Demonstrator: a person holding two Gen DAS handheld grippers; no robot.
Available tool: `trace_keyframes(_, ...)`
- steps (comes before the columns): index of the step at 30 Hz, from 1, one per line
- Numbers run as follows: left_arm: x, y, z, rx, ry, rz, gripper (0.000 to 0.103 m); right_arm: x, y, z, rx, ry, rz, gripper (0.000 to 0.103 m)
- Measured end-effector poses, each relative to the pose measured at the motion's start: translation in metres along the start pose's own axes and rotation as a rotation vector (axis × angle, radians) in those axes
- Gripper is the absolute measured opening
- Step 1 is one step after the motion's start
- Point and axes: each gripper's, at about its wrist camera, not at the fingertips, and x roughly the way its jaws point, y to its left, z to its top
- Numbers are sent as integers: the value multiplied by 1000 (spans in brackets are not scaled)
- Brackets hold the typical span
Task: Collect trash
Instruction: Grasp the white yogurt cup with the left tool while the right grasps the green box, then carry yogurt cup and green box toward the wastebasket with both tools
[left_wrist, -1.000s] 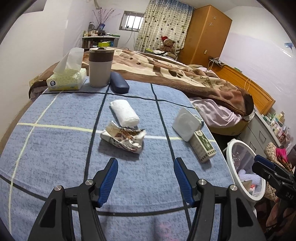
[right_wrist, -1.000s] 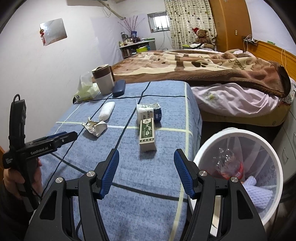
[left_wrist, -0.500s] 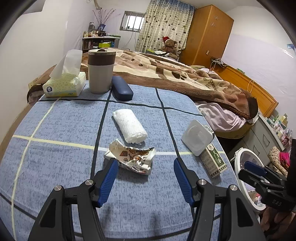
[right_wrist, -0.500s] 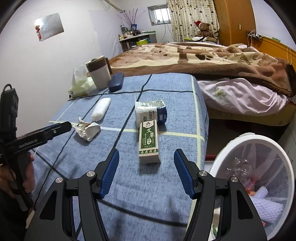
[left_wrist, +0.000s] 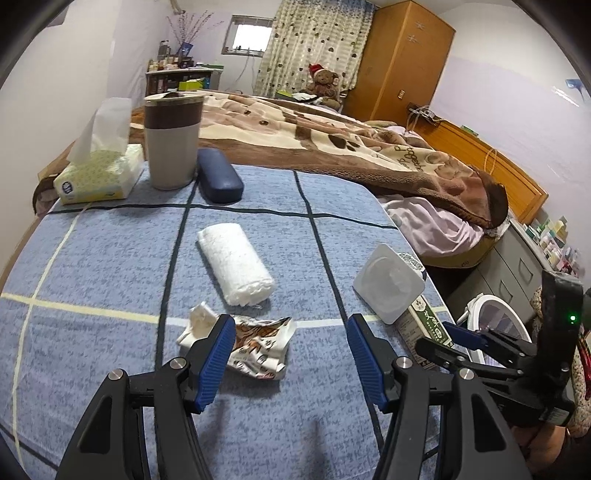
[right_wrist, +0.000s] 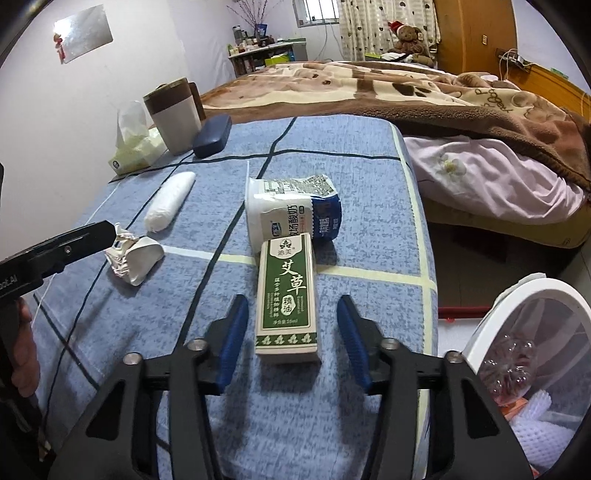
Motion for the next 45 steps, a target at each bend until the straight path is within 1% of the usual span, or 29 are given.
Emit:
trace_keyframes(6,11,-16,6,55,18,-34,62,-14,-7,-5,31,-28,13,34)
trace_keyframes(12,29,-44,10,137,43,-87,62,-37,-21,-12,78,-68,14,34)
trace_keyframes(14,40,-53,12,157,67,-118,62,-40,-26,-13,91,-78,12,34)
trace_keyframes(17,50,-67,13,200,80,-145,63,-45,-35,-15,111,-89,6,34)
trace_keyframes(19,58,-75,15,229,88,-148,64,-46,-40,-15,125,-94,4,34)
trace_keyframes(22,71,-84,19,270,94,-121,66,-43,-46,-15,143,-93,2,34)
trace_keyframes(25,81,-89,22,295,101,-129,69,-43,-51,-16,153,-95,3,34)
trace_keyframes(27,87,-89,24,306,105,-131,72,-42,-53,-15,157,-97,5,34)
trace_keyframes(32,101,-88,30,308,107,-122,72,-39,-59,-15,172,-93,10,34)
trace_keyframes(45,109,-99,39,344,76,-196,72,-36,-59,-16,179,-91,11,34)
